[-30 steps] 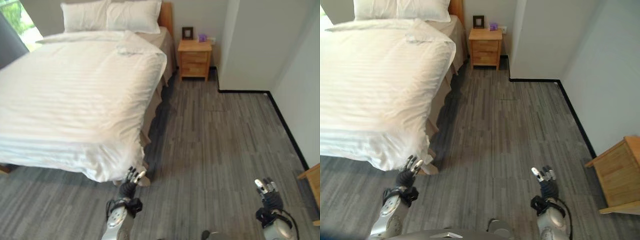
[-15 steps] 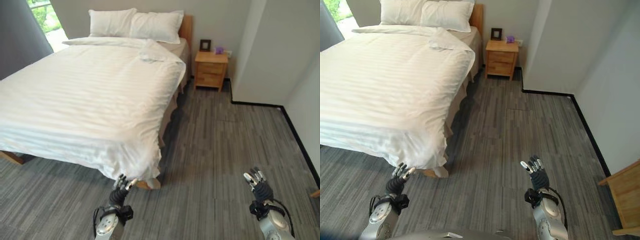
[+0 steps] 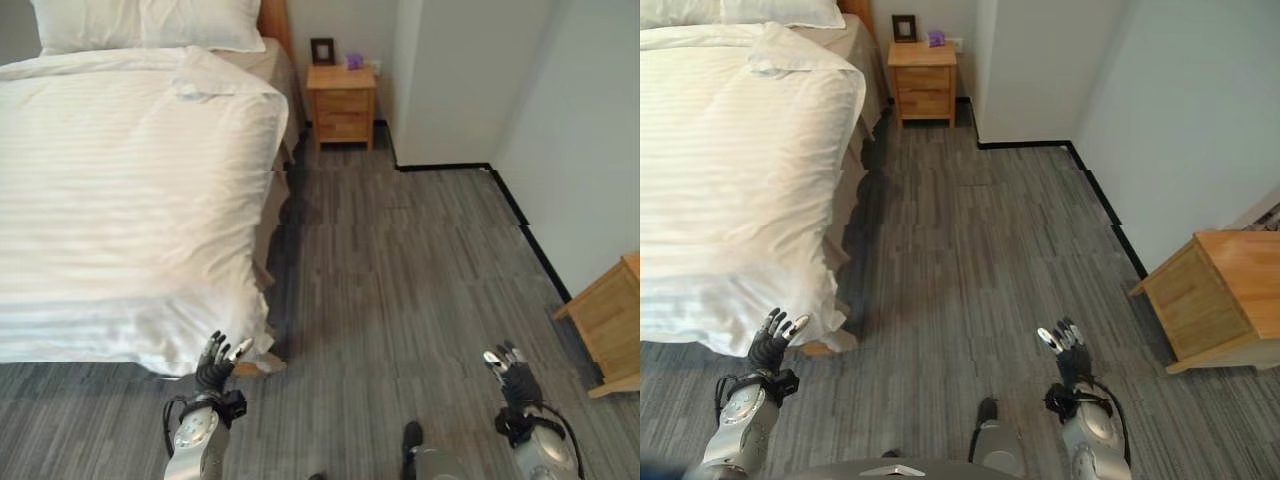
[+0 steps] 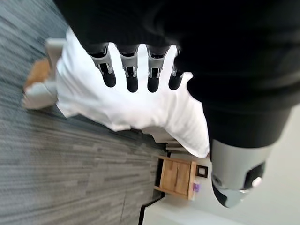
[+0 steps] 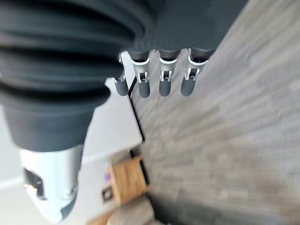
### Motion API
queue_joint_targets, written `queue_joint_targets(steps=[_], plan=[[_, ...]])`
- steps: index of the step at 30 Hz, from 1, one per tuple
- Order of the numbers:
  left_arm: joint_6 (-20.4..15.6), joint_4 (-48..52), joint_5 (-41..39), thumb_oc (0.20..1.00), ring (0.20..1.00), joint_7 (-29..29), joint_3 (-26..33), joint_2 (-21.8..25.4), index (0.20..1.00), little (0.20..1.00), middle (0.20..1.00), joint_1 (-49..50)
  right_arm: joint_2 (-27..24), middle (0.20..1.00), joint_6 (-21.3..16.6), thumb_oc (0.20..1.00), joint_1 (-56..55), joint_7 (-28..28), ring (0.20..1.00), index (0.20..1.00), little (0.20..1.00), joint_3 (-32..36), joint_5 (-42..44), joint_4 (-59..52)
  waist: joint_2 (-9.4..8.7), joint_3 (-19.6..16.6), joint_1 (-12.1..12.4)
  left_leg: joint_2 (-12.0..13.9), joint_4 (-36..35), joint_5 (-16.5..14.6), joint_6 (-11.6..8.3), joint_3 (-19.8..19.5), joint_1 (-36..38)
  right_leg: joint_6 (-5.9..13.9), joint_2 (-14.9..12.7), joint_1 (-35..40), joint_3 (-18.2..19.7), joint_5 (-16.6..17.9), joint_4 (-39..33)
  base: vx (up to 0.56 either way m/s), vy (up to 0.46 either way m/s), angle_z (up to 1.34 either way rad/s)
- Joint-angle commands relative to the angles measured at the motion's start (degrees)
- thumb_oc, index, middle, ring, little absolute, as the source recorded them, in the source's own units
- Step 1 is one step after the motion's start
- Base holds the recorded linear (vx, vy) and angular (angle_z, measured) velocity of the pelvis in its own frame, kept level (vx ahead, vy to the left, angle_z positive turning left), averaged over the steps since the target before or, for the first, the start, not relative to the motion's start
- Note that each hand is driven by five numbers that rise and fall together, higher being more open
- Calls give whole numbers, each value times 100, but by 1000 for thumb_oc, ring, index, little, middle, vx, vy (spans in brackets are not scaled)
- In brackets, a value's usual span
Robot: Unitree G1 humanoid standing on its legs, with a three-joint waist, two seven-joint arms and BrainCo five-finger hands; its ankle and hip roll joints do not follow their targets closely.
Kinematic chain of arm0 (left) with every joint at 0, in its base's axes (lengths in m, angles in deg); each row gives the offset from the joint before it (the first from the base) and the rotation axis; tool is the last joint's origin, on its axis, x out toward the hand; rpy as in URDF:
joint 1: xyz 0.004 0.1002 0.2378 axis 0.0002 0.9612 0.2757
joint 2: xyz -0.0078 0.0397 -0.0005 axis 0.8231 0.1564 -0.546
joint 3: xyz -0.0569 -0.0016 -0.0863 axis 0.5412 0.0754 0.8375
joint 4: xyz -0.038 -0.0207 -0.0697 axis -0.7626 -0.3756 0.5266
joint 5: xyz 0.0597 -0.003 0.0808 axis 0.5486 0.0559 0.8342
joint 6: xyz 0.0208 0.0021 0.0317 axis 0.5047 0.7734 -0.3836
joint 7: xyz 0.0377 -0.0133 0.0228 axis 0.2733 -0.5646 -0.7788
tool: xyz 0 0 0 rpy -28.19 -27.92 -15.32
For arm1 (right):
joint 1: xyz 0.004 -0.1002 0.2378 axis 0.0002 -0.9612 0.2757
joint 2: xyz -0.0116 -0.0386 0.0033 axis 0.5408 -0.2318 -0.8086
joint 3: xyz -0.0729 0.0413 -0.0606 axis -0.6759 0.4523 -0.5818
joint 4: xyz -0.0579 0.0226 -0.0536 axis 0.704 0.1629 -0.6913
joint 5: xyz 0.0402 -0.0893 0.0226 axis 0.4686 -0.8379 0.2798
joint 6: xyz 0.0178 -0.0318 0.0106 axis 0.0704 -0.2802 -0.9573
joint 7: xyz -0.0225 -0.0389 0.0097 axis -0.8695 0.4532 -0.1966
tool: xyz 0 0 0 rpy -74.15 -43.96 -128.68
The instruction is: Making the bed.
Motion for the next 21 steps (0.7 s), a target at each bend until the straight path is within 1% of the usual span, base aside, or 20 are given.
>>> queue_joint_targets(steps=[1,2,3,4,5,6,7,8,9,10,12,13,14,15,16,17,18,19,20,21], plan=[[-404,133,-393,1000,1000,44,-41,185,1000,1000,1000,-325,-106,1000,-429,1000,269,77,1000,1000,1000,276,223,-299,-196,-97,70,190,1575,591,-36,-370,-363,101,77,750,3,431,-1053,46,-177,0],[-383,145,-451,1000,1000,56,-97,151,1000,1000,1000,-362,-179,1000,-462,1000,306,152,1000,1000,1000,370,290,-276,-228,-19,73,189,2362,748,-52,-454,-677,-20,98,889,-39,377,-1094,65,-170,-4],[-365,184,-491,1000,1000,62,-152,107,1000,1000,1000,-370,-190,1000,-496,1000,335,229,1000,1000,1000,451,441,-280,-261,73,117,134,2907,846,-25,-566,-931,-139,130,1040,-50,292,-1150,222,-246,3],[-350,232,-621,1000,1000,52,-268,29,1000,1000,1000,-329,-120,1000,-582,1000,404,273,1000,1000,1000,597,996,-172,-294,192,233,-54,3209,872,42,-751,-1345,-208,109,1316,0,169,-1247,301,-161,19],[-332,209,-646,1000,1000,67,-280,-2,1000,1000,1000,-301,-85,1000,-568,1000,429,288,1000,1000,1000,640,1153,-137,-298,185,272,-98,3028,836,60,-684,-1571,-180,62,1456,32,139,-1348,490,-76,18],[-295,174,-702,1000,1000,88,-267,-2,1000,1000,1000,-275,-129,1000,-572,1000,491,291,1000,1000,1000,674,1195,-153,-239,156,395,-77,2353,877,40,-625,-1917,-119,46,1660,89,33,-1504,463,32,14],[-303,164,-716,1000,1000,81,-274,-3,1000,1000,1000,-246,-178,1000,-553,1000,520,284,1000,1000,1000,647,1165,-110,-216,141,479,-121,1852,898,42,-643,-1897,-79,25,1765,109,-38,-1544,360,38,0],[-303,164,-716,1000,1000,81,-274,-3,1000,1000,1000,-246,-178,1000,-553,1000,520,284,1000,1000,1000,647,1165,-110,-220,146,481,-124,1841,903,42,-639,-1885,-78,21,1771,112,-38,-1545,420,106,2],[-321,88,-714,1000,1000,92,-283,-21,1000,1000,1000,-167,-248,1000,-556,1000,548,274,1000,1000,1000,578,1061,-85,-62,94,632,-179,733,1358,-45,-783,-2030,-38,89,1961,129,-226,-1589,480,116,-10],[-308,95,-672,1000,1000,126,-262,-16,1000,1000,1000,-101,-297,1000,-540,1000,554,247,1000,1000,1000,567,994,-103,19,73,734,-157,293,1505,-101,-809,-2224,-21,112,2106,133,-324,-1598,492,112,-13],[-304,39,-628,1000,1000,154,-247,-2,1000,1000,1000,-60,-328,1000,-522,1000,560,219,1000,1000,1000,546,933,-88,28,74,786,-202,-98,1649,-168,-773,-2196,-2,83,2256,149,-389,-1605,437,64,-2],[-283,-42,-475,1000,1000,180,-72,57,1000,1000,1000,70,-381,1000,-445,1000,648,159,1000,1000,1000,540,658,-85,72,-1,875,-183,-245,1820,-228,-426,-2420,49,80,2583,156,-469,-1663,679,121,1],[-284,-41,-472,1000,1000,195,15,63,1000,1000,1000,150,-379,1000,-405,1000,670,135,1000,1000,1000,515,566,-90,79,-42,927,-161,-170,1941,-232,-308,-2355,76,58,2694,206,-496,-1659,533,98,-11],[-283,-37,-472,1000,1000,196,17,64,1000,1000,1000,156,-378,1000,-404,1000,668,136,1000,1000,1000,513,564,-92,73,-35,940,-159,-174,1939,-234,-292,-2339,76,51,2701,221,-496,-1659,360,102,-6],[-276,27,-486,1000,1000,227,222,43,1000,1000,1000,333,-331,1000,-324,1000,658,29,1000,1000,1000,465,482,-162,56,-160,1022,-179,-35,1869,-139,-277,-2211,164,-19,2853,274,-592,-1656,548,176,-44],[-332,47,-432,1000,1000,207,309,80,1000,1000,1000,372,-275,1000,-335,1000,679,-52,1000,1000,1000,359,342,-186,-4,-242,1112,-245,271,1816,-32,-296,-2288,276,-240,2966,299,-578,-1522,766,246,-56],[-326,53,-360,1000,1000,222,398,132,1000,1000,1000,434,-238,1000,-315,1000,724,-139,1000,1000,1000,289,259,-158,-159,-302,1215,-369,607,1597,76,-304,-2357,369,-479,2988,317,-407,-1318,562,187,-65],[-325,55,-360,1000,1000,222,399,132,1000,1000,1000,434,-237,1000,-315,1000,726,-139,1000,1000,1000,289,259,-157,-152,-317,1225,-355,619,1595,79,-298,-2380,369,-471,2967,331,-392,-1325,536,245,-42],[-302,74,-303,1000,1000,228,426,181,1000,1000,1000,441,-109,1000,-312,1000,724,-166,1000,1000,1000,189,270,-195,-317,-363,1294,-630,734,1261,381,-229,-2208,495,-890,2635,486,645,-100,470,283,-33],[-281,105,-305,1000,1000,251,434,195,1000,1000,1000,466,-28,1000,-286,1000,700,-220,1000,1000,1000,141,346,-252,-311,-305,1269,-766,692,1123,528,-216,-1980,463,-990,2375,525,1164,632,628,422,-11]])
